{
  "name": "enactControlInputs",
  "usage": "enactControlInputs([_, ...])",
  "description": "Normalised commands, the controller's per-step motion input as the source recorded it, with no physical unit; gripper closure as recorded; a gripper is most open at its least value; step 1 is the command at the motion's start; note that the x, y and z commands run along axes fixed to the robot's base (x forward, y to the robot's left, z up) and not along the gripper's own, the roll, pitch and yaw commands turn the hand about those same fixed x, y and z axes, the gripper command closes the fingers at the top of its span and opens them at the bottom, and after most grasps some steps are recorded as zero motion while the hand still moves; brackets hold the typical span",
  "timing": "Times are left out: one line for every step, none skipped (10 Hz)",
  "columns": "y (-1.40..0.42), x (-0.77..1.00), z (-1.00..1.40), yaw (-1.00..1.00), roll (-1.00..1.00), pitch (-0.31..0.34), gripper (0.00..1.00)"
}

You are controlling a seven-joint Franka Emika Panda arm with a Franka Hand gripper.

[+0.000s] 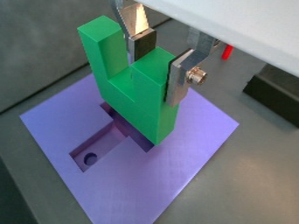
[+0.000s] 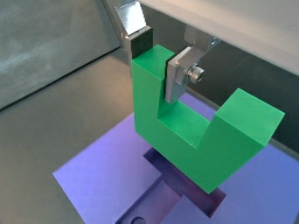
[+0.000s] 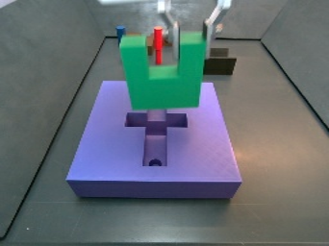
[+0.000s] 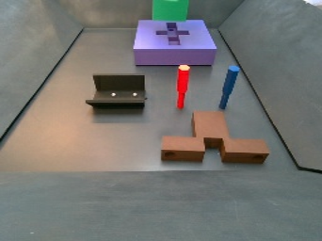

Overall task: Pick up the green object. Move up. Place the green object on the fixture. Regrasp the green object. Move to above the board. Insert the green object.
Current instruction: Insert the green object.

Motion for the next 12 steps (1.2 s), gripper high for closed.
enactControlInputs([0.00, -0.05, -0.33, -0.01, 0.00, -0.056, 1.00])
enactControlInputs([0.00, 0.00, -0.27, -0.10, 0.00, 0.000, 1.00])
enactControlInputs([0.00, 0.00, -0.25, -0.08, 0.00, 0.000, 1.00])
enactControlInputs([0.00, -0.02, -0.24, -0.10, 0.08, 0.000, 1.00])
enactControlInputs([0.04, -0.17, -0.26, -0.12, 0.04, 0.000, 1.00])
enactControlInputs([0.01, -0.21, -0.22, -0.07, 0.00, -0.021, 1.00])
enactControlInputs([0.00, -0.10, -0.19, -0.05, 0.00, -0.019, 1.00])
enactControlInputs([0.00, -0.04, -0.17, -0.03, 0.00, -0.014, 1.00])
enactControlInputs([-0.11, 0.00, -0.12, 0.00, -0.01, -0.009, 1.00])
enactControlInputs([-0.10, 0.07, -0.15, 0.00, 0.00, 0.000, 1.00])
enactControlInputs([0.00, 0.13, -0.19, 0.00, 0.00, 0.000, 1.00])
enactControlInputs([0.00, 0.17, -0.21, 0.00, 0.00, 0.000, 1.00])
